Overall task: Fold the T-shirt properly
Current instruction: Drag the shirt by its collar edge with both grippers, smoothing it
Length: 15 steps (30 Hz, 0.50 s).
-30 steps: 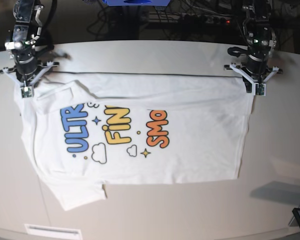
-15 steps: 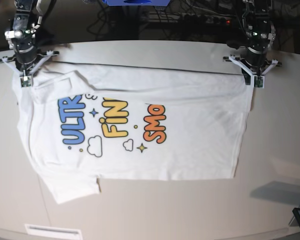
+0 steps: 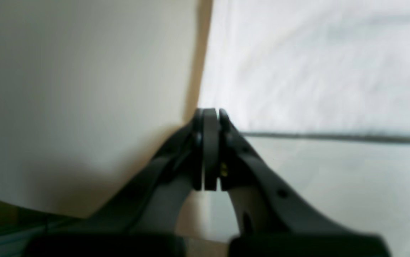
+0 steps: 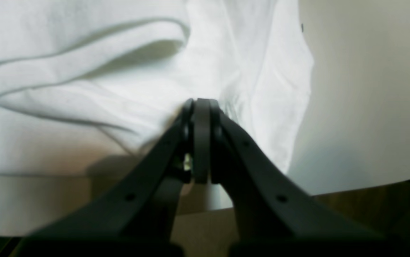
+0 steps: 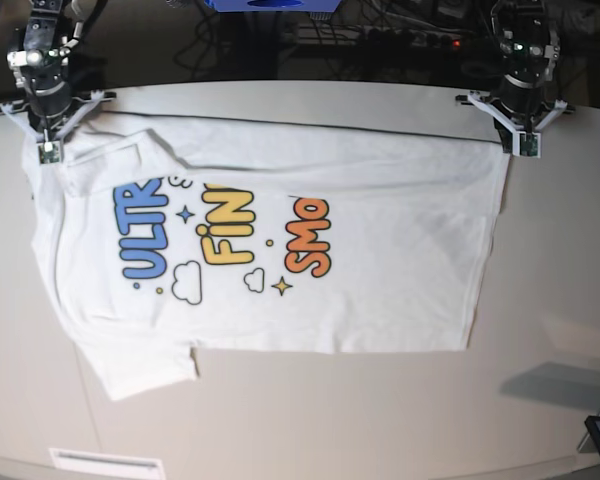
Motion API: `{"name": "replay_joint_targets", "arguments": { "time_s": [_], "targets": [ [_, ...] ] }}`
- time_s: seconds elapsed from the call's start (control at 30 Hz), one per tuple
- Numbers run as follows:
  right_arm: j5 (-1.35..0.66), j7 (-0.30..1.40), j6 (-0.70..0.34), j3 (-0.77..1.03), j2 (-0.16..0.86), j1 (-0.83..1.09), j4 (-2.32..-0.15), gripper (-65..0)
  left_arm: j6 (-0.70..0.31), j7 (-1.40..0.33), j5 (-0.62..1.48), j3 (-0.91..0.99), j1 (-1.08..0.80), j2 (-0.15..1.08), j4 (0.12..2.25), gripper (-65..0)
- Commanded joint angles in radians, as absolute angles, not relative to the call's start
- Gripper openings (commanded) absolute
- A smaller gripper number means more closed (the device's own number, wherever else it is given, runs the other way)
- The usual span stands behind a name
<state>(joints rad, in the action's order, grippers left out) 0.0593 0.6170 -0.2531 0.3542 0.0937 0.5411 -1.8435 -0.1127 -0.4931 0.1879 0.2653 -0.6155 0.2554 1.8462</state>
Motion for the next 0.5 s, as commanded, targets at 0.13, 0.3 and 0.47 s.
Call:
{"name": "replay_joint_targets", "arguments": {
  "time_s": [0.13, 0.3, 0.47],
  "targets": [
    [0.071, 0.662, -0.257, 0.358, 0.097, 0.539, -1.847, -64.7, -0.105, -0.472, 0.186, 0.320, -0.587, 0.213, 1.945, -65.0],
    [0.071, 0.662, -0.257, 0.357, 0.097, 0.535, -1.845, -64.7, -0.107, -0.478, 0.189, 0.306, -0.489, 0.205, 1.893, -65.0],
    [0.071, 0.662, -0.257, 0.357, 0.097, 0.533, -1.845, -64.7, -0.108, -0.575, 0.189, 0.245, -0.389, 0.205, 1.802, -65.0]
  ]
}}
